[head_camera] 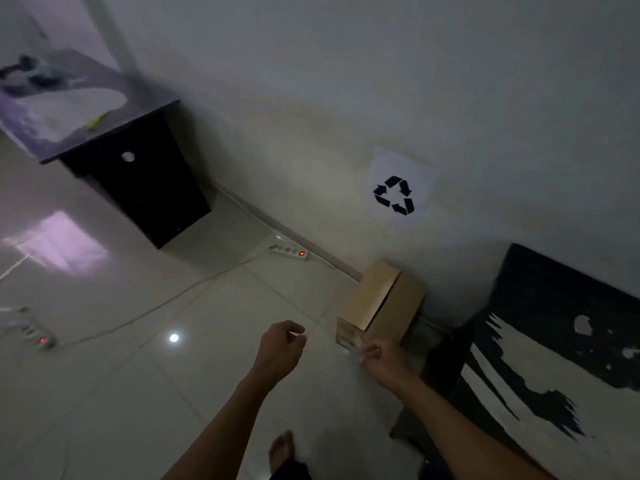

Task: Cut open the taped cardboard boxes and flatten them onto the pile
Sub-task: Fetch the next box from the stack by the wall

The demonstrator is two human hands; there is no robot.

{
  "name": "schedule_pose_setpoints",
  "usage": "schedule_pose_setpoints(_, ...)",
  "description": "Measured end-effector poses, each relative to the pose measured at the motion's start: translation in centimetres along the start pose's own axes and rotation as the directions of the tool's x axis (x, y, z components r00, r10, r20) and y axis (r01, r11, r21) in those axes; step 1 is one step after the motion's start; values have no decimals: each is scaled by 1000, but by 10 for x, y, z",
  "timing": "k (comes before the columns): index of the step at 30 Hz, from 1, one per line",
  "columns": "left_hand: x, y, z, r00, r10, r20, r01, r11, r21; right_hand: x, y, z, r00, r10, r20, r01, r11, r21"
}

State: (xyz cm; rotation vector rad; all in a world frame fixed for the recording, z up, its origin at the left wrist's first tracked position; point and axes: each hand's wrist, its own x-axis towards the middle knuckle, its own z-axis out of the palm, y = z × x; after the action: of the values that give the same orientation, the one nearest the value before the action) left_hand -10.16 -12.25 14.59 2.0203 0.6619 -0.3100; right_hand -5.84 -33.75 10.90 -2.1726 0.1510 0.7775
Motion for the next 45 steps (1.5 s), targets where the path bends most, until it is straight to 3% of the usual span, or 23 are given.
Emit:
schedule_pose_setpoints(9,108,23,-20,968,49,247,-91,983,161,33,-27,11,958,232,-170,-198,960,196)
schedule_pose_setpoints(16,179,27,19,928,-62,367,-34,968,250,89,-12,-2,899,403,-173,-324,876,358)
schedule_pose_setpoints(24,274,24,90,897,-172,406,41,949,312,187,44,-7,789,602,-127,-484,734,476)
schedule_pose_setpoints(34,407,-30,208,854,-261,451,75,918,389,318,161,43,636,769,-57,-586,530,613)
schedule_pose_setpoints(38,463,-55,258,807,-295,512,149,940,307,373,201,45,636,771,-39,-527,471,707)
schedule_pose_setpoints(42,489,-82,287,682,-332,652,309,938,155,406,234,57,657,754,-17,-531,479,700)
schedule_pose_setpoints(45,488,-98,292,707,-320,631,319,940,119,409,239,70,632,773,-59,-491,458,741)
